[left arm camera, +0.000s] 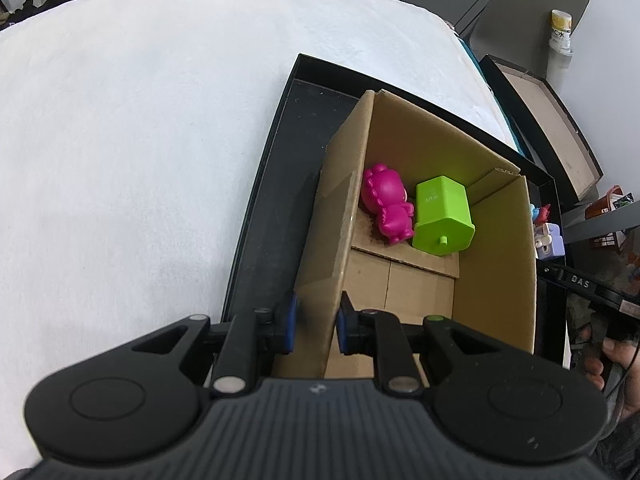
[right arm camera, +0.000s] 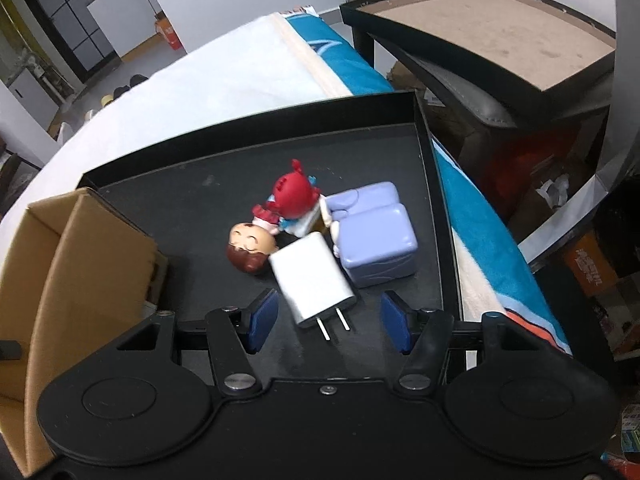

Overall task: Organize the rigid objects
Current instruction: 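Close the right gripper on the white charger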

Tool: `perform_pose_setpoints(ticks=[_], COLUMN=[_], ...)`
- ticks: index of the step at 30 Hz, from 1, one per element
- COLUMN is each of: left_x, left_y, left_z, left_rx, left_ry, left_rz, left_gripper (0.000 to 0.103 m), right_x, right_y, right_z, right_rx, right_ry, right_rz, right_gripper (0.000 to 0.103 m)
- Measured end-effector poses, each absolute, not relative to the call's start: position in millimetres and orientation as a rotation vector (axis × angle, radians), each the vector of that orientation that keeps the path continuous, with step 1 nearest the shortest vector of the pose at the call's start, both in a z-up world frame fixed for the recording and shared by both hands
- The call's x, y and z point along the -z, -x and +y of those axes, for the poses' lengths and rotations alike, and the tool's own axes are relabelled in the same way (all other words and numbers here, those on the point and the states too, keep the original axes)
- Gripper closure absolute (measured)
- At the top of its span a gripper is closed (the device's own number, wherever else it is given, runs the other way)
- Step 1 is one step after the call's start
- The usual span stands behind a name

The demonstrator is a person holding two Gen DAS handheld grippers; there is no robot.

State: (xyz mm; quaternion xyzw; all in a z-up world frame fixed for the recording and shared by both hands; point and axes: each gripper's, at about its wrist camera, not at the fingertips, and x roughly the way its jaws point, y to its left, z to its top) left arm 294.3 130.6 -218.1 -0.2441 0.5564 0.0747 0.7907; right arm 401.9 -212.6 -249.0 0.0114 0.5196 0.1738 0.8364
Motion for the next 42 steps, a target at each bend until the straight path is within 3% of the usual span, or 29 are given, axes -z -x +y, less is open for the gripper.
perform_pose_setpoints(ticks=[8,11,13,42], left_x=[219.3,218.9,219.1,219.8], left_y=[-296.3,-296.1,-295.5,-297.9], left_z=[131.8,129.5,128.3,124.2], left_rx=[-0.159,-0.161,-0.161,-0.195], left_ry=[0.531,0.521,0.520,0.497], left_rz=[1.208,1.206,1.205,1.208], left_gripper=[0.085,0.085,0.085,0.085], right_x=[253.4,253.8,253.3,252.2], right_y=[-406.4,-404.5,-403.3,-383.6], right_z=[-204.6,-203.7,-203.6,-230.5], right_rx=[-0.364,-0.368,-0.376,-0.334], right_ry=[-0.014,-0.016,-0.026,-0.190], right_rz=[1.084,1.072,1.083,1.259], right_gripper=[0.045,0.060,0.061,0.061])
